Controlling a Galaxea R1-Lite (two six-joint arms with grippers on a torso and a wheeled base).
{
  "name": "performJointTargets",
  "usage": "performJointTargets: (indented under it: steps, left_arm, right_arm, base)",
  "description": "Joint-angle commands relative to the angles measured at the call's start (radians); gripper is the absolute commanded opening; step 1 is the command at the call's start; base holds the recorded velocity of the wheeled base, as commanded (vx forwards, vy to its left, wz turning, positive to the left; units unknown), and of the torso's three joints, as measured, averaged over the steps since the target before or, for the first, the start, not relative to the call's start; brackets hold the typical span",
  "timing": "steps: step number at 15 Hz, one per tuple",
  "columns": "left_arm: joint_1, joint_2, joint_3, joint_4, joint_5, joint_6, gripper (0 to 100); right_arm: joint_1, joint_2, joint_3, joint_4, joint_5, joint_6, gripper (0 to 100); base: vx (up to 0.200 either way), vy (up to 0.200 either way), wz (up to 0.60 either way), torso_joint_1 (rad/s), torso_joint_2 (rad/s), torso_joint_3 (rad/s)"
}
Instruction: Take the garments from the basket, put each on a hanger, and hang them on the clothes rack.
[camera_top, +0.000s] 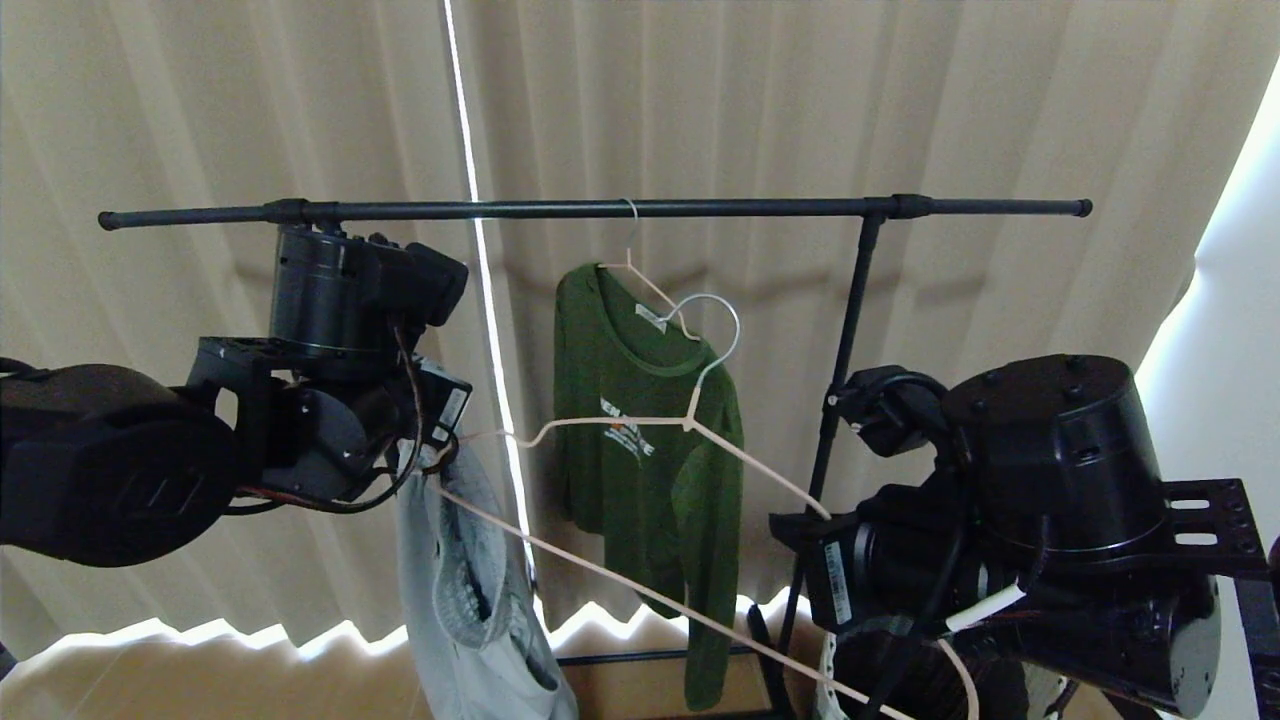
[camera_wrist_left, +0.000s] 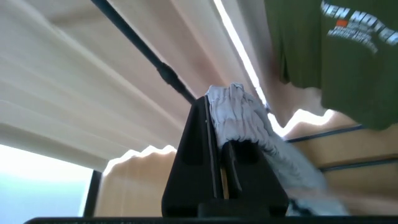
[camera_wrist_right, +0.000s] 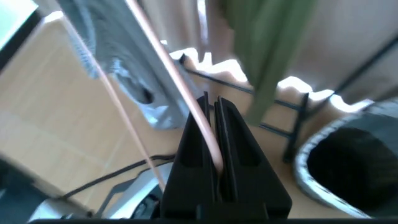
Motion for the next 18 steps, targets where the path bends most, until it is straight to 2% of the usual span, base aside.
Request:
performJointTargets:
  steps: [1,4,6,14,16,18]
  left_arm:
    - [-0.003,-0.012,0.006,0.001,0.002,0.004,0]
    - [-0.034,-0.014,0.015,0.001,0.002,0.003,0]
    - [-0.034,-0.023,0.032,0.011,0.002,0.004,0]
    - [-0.028,-0.038,0.056,0.030,0.002,0.033,0]
    - [-0.028,-0.037,0.055,0.030,0.002,0.036,0]
    - [-0.021,-0.034,0.049,0.027,0.003,0.045,0]
  right_arm:
    - [-0.010,0.006,-0.010,0.002,-0.013,-0.001,0]
    - [-0.019,0.036,-0.046,-0.001,-0.025,-0.001,0]
    - [-0.065,0.086,-0.092,-0.003,-0.073,-0.001,0]
    - [-0.077,0.082,-0.110,-0.004,-0.091,-0.004,0]
    - [-0.071,0.046,-0.109,-0.007,-0.059,-0.002,0]
    - [-0.046,-0.041,-0.098,-0.001,0.116,0.001,0]
  base:
    - [0.000,0.000,0.00,0.000,0.00,0.000]
    - [0.000,0.000,0.00,0.000,0.00,0.000]
    - [0.000,0.000,0.00,0.000,0.00,0.000]
    - [0.000,0.000,0.00,0.000,0.00,0.000]
    - [0.000,0.000,0.00,0.000,0.00,0.000]
    - [0.000,0.000,0.00,0.000,0.00,0.000]
